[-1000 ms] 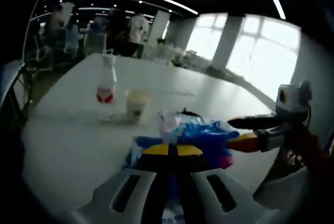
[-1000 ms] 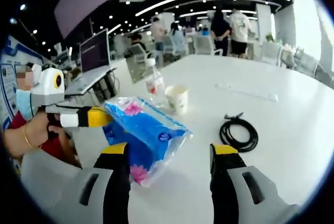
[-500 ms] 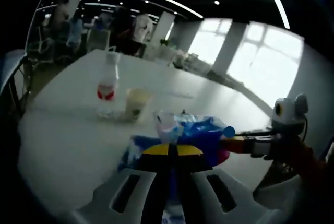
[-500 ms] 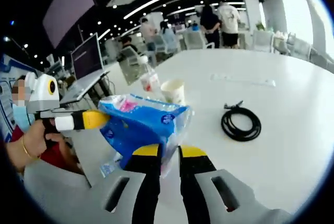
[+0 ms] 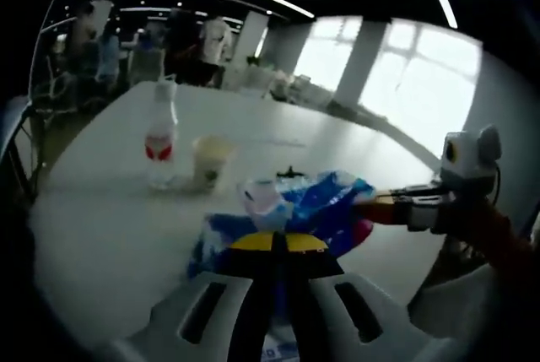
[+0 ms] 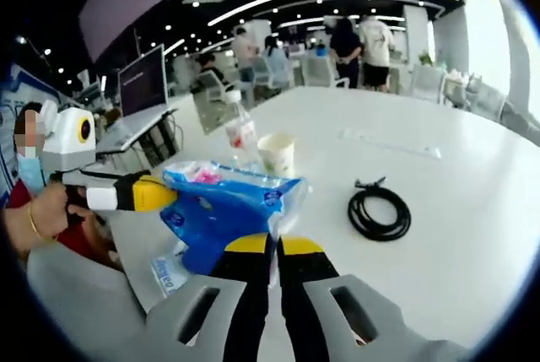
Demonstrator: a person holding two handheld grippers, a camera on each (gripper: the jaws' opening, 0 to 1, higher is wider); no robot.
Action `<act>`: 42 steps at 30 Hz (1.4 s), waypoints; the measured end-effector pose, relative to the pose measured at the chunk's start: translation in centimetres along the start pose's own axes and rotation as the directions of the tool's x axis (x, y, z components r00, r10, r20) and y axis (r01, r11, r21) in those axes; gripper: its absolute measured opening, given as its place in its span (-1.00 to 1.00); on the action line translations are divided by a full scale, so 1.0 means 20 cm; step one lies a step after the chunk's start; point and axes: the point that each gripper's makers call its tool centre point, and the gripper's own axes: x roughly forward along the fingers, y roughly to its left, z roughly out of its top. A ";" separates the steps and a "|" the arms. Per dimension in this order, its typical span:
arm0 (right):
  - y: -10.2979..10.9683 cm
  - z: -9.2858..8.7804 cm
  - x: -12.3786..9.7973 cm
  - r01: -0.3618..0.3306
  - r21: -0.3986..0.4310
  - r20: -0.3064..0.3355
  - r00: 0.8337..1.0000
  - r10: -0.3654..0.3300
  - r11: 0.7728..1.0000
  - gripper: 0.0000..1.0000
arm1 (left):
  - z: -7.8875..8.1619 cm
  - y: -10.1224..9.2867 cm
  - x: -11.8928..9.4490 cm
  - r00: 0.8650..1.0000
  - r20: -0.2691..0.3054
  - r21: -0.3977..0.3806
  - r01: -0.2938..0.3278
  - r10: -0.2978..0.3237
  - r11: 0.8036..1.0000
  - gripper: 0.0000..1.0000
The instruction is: Arrange the tabletop items into an orderly group along one side of the table until the central work area is clear of visible clutter.
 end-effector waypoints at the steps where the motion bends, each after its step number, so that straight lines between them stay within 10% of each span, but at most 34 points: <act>1: 0.00 0.00 0.00 0.000 -0.005 -0.002 1.000 0.000 1.000 -0.95 | 0.00 0.00 0.00 1.000 -0.002 0.005 0.003 -0.003 1.000 -1.00; 21: -0.04 0.02 -0.02 -0.021 -0.036 0.016 1.000 0.022 0.999 -0.98 | -0.02 -0.02 0.03 1.000 -0.023 0.176 0.018 -0.015 0.984 -0.77; 42: -0.08 0.00 -0.03 -0.021 -0.023 0.005 1.000 0.021 1.000 -0.98 | -0.02 -0.01 0.03 1.000 -0.014 0.243 0.001 0.003 0.970 0.34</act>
